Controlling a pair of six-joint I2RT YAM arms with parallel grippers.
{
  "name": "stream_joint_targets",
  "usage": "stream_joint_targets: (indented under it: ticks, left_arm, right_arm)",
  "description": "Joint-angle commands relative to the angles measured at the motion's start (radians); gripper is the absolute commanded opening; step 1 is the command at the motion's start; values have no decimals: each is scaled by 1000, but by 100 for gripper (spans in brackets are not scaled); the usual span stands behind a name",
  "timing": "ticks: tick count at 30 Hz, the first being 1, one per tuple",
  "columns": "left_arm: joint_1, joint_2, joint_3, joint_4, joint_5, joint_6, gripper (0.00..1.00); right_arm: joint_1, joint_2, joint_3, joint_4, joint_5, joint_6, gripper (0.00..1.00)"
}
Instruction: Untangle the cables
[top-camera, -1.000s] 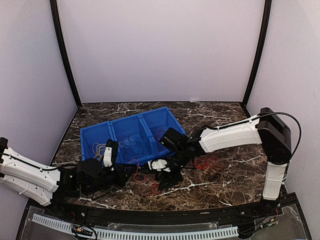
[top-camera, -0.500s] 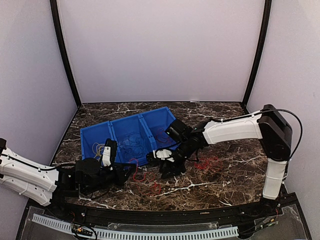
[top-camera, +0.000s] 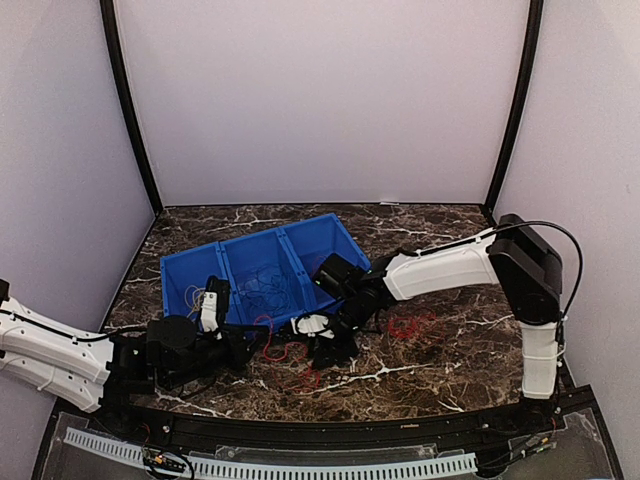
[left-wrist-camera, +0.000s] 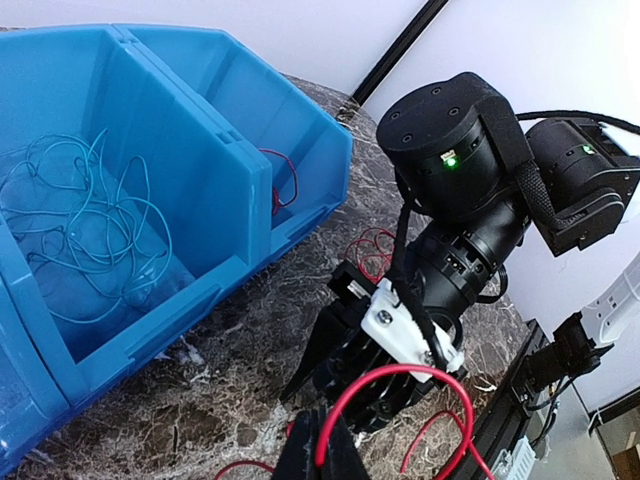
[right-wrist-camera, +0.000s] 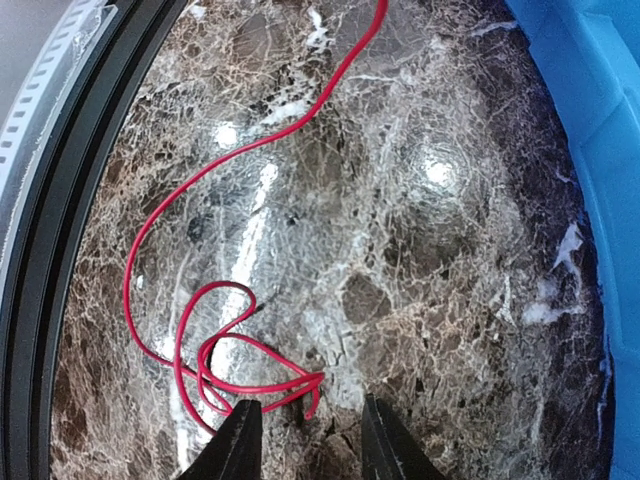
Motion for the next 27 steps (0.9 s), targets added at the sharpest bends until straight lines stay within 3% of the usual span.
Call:
stream_joint_targets:
  ticks: [1, 10, 14, 19, 22, 27]
  left_arm:
    - [-7, -16, -22, 2, -14, 9, 0]
    - [-7, -25, -30, 6, -16, 9, 0]
    - [-7, -28, -31, 7, -18, 9, 0]
    - [-7, -63, -29, -34, -22, 14, 0]
    - [-7, -148, -26, -188, -65, -9, 0]
    - [-7, -447, 14, -699, -298, -187, 0]
  right_arm:
    - [6, 17, 20, -5, -26, -10, 37]
    - [9, 51, 48, -22, -37, -4, 17]
    - [9, 40, 44, -16, -44, 9, 0]
    - [-29, -43, 8, -26, -22, 16, 0]
    - [-99, -138, -41, -37, 8, 13, 0]
    - [-265, -276, -124, -82, 78, -1, 0]
